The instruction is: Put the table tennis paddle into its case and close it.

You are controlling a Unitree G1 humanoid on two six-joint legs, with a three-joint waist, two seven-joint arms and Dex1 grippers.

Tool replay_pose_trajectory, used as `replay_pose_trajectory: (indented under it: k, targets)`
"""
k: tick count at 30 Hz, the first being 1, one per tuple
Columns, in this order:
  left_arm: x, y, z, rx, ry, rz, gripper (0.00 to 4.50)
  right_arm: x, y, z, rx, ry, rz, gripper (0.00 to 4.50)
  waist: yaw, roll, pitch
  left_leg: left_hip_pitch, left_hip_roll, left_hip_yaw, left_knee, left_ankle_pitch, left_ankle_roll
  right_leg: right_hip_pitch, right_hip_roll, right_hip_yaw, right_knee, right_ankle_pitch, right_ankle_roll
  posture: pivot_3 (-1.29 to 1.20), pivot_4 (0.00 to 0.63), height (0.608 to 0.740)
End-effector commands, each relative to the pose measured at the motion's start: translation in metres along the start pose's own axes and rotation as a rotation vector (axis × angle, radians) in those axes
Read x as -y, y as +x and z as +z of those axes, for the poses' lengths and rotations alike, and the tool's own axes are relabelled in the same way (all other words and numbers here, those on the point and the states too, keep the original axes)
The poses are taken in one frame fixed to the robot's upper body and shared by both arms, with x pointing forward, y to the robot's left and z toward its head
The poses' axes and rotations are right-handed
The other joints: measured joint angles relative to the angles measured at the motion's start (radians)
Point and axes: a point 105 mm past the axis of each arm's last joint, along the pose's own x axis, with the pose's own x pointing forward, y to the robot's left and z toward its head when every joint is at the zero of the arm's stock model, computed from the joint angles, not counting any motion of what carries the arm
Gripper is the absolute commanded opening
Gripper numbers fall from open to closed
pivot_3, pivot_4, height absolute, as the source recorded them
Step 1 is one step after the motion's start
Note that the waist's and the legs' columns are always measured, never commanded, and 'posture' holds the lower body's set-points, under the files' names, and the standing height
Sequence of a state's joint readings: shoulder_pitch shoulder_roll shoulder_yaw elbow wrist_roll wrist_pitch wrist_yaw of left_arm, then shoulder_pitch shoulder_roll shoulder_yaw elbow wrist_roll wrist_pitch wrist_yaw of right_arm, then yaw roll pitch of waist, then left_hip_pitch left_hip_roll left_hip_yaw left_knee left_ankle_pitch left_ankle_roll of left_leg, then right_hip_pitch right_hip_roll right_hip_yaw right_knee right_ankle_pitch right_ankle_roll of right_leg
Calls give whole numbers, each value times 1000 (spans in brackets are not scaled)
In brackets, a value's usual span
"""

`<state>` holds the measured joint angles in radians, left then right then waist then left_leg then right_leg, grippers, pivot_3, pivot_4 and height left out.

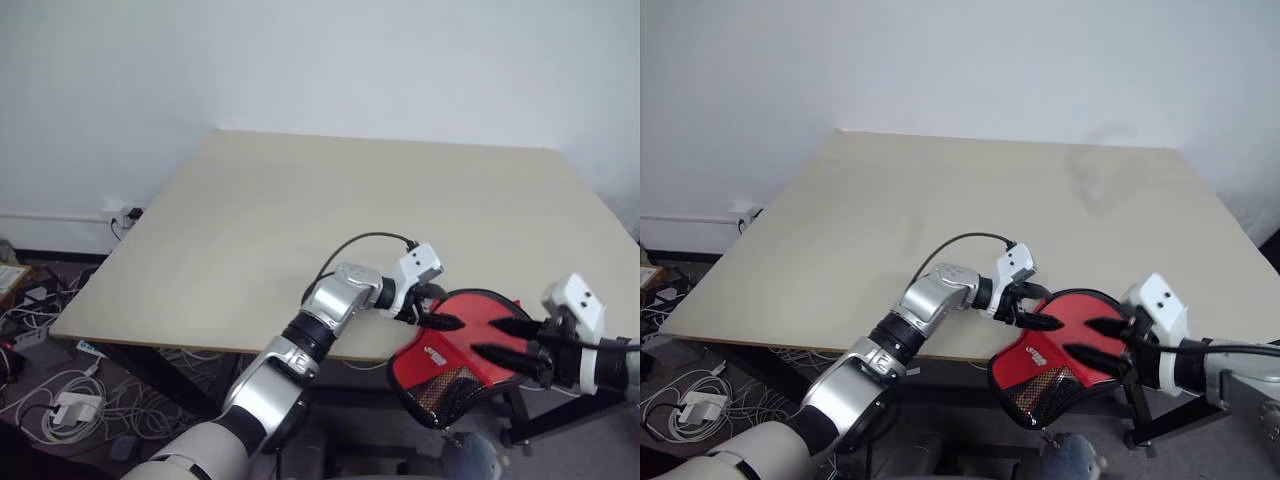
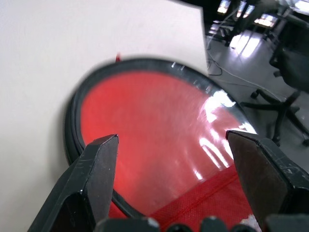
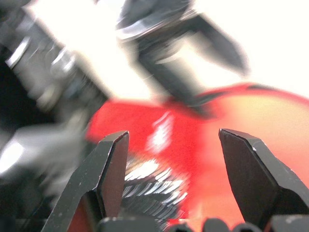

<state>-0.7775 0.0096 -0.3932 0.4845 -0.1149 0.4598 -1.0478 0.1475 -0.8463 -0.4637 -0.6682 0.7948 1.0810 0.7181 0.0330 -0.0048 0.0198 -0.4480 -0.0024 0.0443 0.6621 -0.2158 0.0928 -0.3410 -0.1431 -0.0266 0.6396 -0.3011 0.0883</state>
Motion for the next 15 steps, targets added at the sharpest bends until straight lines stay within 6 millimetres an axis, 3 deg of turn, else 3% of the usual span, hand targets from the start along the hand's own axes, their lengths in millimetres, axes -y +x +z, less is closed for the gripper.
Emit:
replay_pose_trajectory:
  k: [1,7,11,15]
  targets:
    - [-1,-26,5,15,69,13,3807,12,3,14,82,-15,-75,3209,1,4,-1,0,0,0,0,0,0,0,0,0,0,0,0,0,0,715]
    - [-5,-87,-12,-48,67,75,3807,26,6,25,116,-60,-140,3209,3,6,1,0,-1,0,1,0,0,0,1,1,1,0,0,0,0,715]
    - [-14,-131,-36,-118,19,169,3807,35,8,33,109,-85,-165,3209,1,7,2,0,-1,0,0,0,0,-1,1,1,1,0,0,0,0,715]
    - [-15,-154,-57,-168,-27,229,3807,44,12,36,103,-81,-189,3209,1,9,4,0,-1,0,0,0,0,-1,2,2,1,0,0,0,0,715]
